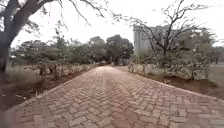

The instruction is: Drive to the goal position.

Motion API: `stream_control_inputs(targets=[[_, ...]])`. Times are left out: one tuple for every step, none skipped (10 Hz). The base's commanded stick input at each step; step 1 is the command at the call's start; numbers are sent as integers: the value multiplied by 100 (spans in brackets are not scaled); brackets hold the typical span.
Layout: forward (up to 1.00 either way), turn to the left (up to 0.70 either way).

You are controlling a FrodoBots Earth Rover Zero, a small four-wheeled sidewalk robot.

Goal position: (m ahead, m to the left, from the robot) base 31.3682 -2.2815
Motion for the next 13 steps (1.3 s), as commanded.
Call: stream_control_inputs(targets=[[70,4],[70,3],[70,3],[70,3],[70,2],[70,2],[70,3],[70,3],[70,4],[70,4],[70,4],[70,4],[70,4]])
